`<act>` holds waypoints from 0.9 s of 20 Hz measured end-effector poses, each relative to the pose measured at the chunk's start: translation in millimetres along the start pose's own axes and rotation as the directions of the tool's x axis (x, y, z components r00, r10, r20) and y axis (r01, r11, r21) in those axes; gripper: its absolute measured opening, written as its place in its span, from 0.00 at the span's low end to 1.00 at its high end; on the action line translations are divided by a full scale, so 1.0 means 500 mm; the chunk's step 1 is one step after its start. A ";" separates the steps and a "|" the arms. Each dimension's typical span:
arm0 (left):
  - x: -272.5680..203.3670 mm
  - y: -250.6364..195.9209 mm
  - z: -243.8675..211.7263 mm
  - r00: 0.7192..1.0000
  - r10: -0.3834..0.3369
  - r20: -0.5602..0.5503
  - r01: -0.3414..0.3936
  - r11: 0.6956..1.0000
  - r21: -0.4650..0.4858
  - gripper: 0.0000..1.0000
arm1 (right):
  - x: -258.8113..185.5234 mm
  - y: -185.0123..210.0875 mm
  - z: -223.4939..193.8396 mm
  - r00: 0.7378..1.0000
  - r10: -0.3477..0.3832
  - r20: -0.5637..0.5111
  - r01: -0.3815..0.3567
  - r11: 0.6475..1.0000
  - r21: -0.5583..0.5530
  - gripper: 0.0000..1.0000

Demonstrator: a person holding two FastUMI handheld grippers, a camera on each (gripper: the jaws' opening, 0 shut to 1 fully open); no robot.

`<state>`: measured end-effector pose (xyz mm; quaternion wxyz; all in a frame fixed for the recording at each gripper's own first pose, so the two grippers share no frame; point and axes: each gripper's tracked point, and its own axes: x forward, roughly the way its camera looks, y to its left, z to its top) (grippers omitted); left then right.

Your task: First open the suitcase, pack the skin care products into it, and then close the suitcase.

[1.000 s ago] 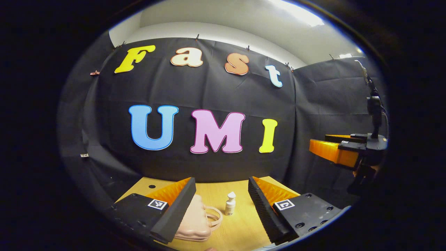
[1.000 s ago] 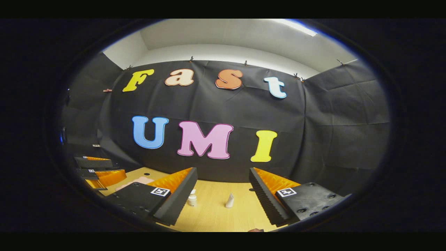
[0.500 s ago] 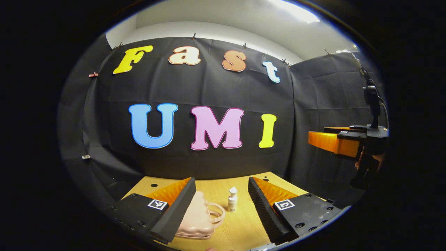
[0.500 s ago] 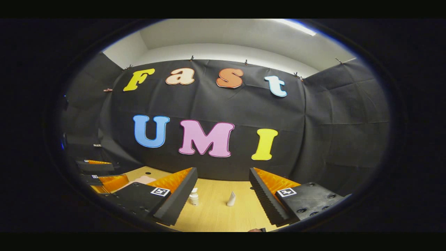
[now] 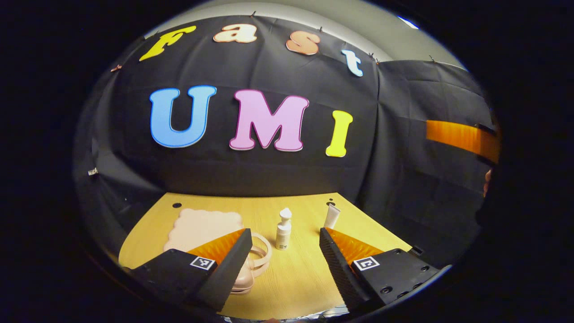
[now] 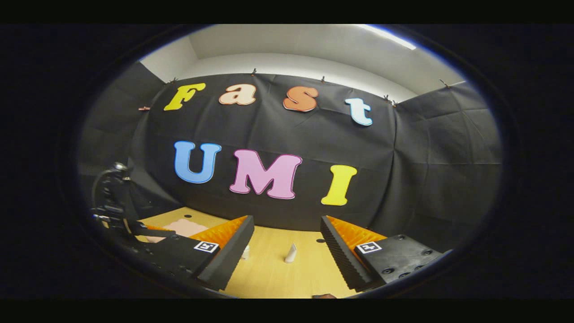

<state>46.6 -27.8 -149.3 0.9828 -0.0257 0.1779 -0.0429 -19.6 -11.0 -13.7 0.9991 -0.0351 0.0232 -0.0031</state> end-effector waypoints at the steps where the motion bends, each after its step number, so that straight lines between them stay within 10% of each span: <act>1: 0.030 -0.001 -0.016 1.000 0.000 -0.031 0.000 1.000 -0.014 0.96 | 0.007 -0.012 -0.006 1.000 -0.001 -0.005 0.001 1.000 -0.006 0.95; 9: 0.250 0.051 -0.153 0.946 0.144 -0.290 -0.150 0.989 -0.001 0.96 | 0.145 -0.129 -0.102 0.997 0.024 -0.067 -0.019 0.997 0.072 0.95; 18: 0.387 0.111 -0.265 0.822 0.263 -0.505 -0.286 0.958 0.034 0.94 | 0.324 -0.237 -0.254 0.978 0.100 -0.181 -0.073 0.986 0.150 0.95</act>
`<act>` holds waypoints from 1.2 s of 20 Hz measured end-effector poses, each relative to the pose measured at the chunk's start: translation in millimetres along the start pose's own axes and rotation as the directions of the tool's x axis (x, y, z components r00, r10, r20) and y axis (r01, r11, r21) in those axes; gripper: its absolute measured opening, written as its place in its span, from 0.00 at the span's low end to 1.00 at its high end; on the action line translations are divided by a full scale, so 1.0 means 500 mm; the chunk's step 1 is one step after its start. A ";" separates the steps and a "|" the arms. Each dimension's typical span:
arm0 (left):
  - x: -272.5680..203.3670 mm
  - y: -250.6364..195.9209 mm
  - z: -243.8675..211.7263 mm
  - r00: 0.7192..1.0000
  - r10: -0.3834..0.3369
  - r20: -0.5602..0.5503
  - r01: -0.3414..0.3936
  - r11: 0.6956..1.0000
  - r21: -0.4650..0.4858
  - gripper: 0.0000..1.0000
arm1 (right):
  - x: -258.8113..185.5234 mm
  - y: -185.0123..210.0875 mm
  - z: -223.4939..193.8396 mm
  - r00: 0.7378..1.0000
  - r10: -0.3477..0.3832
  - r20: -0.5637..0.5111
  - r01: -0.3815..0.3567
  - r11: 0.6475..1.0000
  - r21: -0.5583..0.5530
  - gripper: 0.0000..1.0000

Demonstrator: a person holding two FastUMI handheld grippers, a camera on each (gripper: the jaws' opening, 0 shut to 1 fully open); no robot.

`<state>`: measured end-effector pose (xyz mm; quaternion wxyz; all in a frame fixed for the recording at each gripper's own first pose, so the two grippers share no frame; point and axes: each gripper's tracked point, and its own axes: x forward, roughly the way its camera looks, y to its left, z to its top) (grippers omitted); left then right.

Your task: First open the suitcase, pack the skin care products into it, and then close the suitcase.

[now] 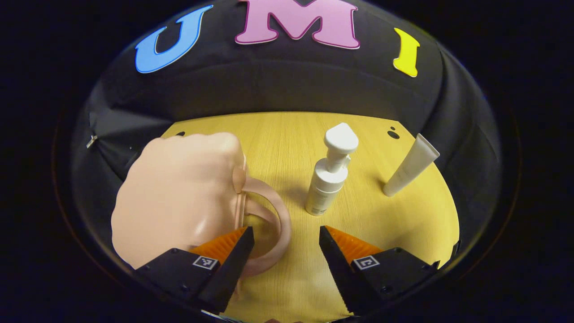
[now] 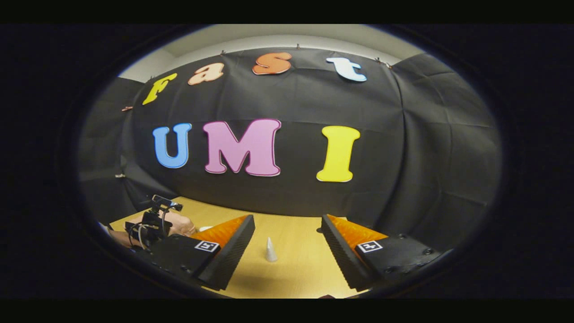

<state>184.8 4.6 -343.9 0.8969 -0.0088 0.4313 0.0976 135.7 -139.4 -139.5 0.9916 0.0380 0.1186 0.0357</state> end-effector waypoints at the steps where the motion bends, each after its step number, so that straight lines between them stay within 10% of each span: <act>1: 0.010 0.001 0.002 1.000 0.012 -0.011 -0.012 1.000 0.017 0.93 | 0.009 -0.003 -0.011 1.000 0.005 -0.014 -0.004 1.000 0.018 0.95; 6: 0.045 0.014 0.001 0.997 0.060 -0.058 -0.055 0.996 0.073 0.86 | 0.043 -0.025 -0.032 0.999 -0.002 -0.044 0.004 0.999 0.043 0.95; 8: 0.053 0.017 -0.014 0.995 0.033 -0.095 -0.028 0.998 0.058 0.66 | 0.046 -0.025 -0.029 0.999 -0.011 -0.044 0.013 0.999 0.048 0.95; 10: 0.053 0.008 -0.013 0.994 -0.004 -0.110 0.010 0.998 0.057 0.21 | 0.043 -0.025 -0.023 0.999 -0.029 -0.039 0.031 0.998 0.056 0.95; 24: -0.305 0.186 0.226 0.991 -0.111 0.075 0.106 0.992 0.074 0.11 | 0.054 0.115 -0.002 0.998 -0.049 -0.029 0.051 0.998 0.044 0.95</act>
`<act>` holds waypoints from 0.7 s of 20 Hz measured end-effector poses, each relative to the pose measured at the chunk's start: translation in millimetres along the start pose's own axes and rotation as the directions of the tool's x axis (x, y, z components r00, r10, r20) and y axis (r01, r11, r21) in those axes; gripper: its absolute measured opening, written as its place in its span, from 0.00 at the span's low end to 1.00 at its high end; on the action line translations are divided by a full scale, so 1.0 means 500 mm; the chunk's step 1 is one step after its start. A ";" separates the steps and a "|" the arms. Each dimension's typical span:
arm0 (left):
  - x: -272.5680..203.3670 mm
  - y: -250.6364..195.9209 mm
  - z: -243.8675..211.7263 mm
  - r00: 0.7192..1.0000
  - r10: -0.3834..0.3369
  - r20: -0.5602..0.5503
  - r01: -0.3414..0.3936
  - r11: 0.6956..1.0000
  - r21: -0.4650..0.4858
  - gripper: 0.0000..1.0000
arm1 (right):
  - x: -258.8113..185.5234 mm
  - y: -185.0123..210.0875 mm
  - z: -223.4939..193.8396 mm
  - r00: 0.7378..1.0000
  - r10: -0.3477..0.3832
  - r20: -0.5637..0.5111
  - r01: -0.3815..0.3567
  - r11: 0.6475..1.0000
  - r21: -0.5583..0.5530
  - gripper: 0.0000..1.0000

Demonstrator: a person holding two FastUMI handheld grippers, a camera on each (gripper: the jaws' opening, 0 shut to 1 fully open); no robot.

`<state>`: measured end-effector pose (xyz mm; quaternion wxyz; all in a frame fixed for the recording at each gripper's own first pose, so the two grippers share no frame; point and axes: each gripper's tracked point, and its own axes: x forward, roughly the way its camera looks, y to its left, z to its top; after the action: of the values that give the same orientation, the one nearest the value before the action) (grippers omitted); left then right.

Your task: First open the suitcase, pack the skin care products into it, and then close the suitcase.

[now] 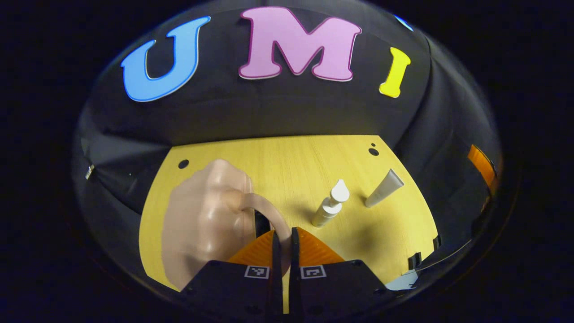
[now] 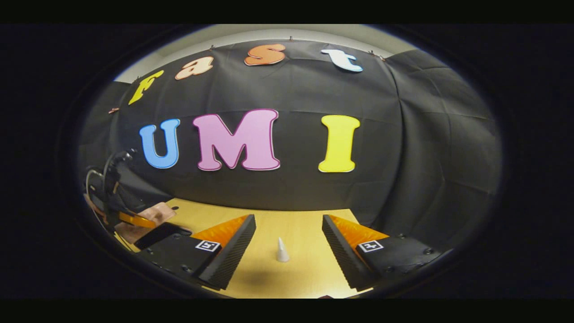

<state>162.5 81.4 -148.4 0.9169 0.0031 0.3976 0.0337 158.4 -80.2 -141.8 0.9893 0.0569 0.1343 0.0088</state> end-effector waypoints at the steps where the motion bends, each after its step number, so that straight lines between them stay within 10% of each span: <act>1: -0.034 0.037 0.016 1.000 0.005 0.013 -0.005 1.000 -0.012 0.11 | 0.004 0.020 0.005 1.000 0.011 0.007 -0.011 1.000 0.001 0.95; 6: -0.148 0.318 0.067 0.982 0.172 0.077 -0.171 0.985 -0.012 0.11 | 0.024 0.101 0.021 0.999 0.048 0.019 -0.047 0.999 -0.025 0.95; 9: -0.174 0.544 0.067 0.904 0.413 0.109 -0.422 0.903 0.081 0.10 | 0.029 0.135 0.015 0.998 0.059 0.014 -0.058 0.997 -0.048 0.95; 14: -0.096 0.807 -0.057 0.824 0.566 0.021 -0.564 0.815 0.132 0.10 | 0.026 0.166 0.006 0.999 0.049 -0.015 -0.050 0.996 -0.071 0.95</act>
<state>85.2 480.4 -119.7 0.8596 0.1813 0.3888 0.2777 171.4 2.1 -132.9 0.9892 0.0248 0.1390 0.0383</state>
